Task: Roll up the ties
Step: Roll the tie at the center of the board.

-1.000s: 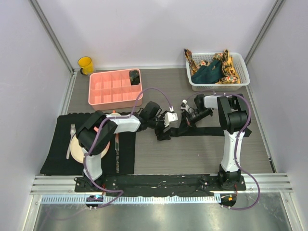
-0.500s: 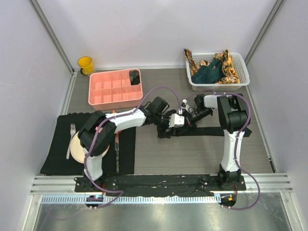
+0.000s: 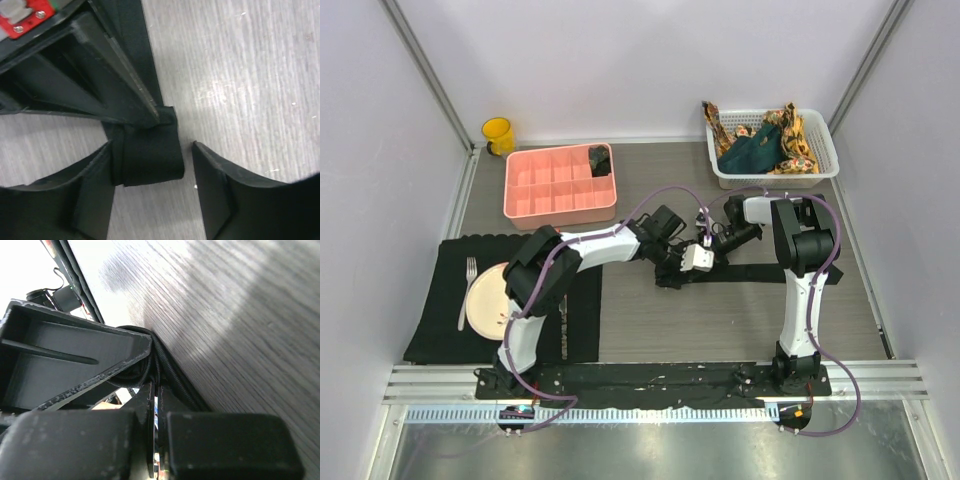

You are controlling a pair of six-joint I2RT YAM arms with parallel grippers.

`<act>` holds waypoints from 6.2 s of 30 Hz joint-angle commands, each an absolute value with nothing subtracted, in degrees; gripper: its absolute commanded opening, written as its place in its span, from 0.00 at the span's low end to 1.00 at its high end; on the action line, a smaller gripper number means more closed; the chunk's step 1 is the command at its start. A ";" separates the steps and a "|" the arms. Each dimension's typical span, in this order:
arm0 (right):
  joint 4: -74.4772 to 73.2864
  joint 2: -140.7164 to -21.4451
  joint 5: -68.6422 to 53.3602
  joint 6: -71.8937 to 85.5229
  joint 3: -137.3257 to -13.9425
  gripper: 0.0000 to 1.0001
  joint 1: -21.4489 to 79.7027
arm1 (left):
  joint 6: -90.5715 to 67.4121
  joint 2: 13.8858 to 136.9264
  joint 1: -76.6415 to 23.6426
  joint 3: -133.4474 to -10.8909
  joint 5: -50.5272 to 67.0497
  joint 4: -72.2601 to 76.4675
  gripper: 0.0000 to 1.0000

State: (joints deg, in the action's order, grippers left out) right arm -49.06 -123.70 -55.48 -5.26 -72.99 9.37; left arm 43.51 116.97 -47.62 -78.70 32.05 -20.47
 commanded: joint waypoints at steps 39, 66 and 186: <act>-48.60 -122.69 -40.97 -2.55 -74.00 0.26 6.77 | 29.71 117.08 -42.98 -76.65 33.75 -22.07 0.00; -58.01 -118.22 -50.52 -7.13 -82.80 0.38 8.17 | 35.68 114.70 -43.06 -70.31 31.39 -18.01 0.00; -52.91 -116.45 -58.27 -0.09 -78.22 0.38 16.26 | 30.14 117.16 -48.96 -75.76 18.98 -29.44 0.16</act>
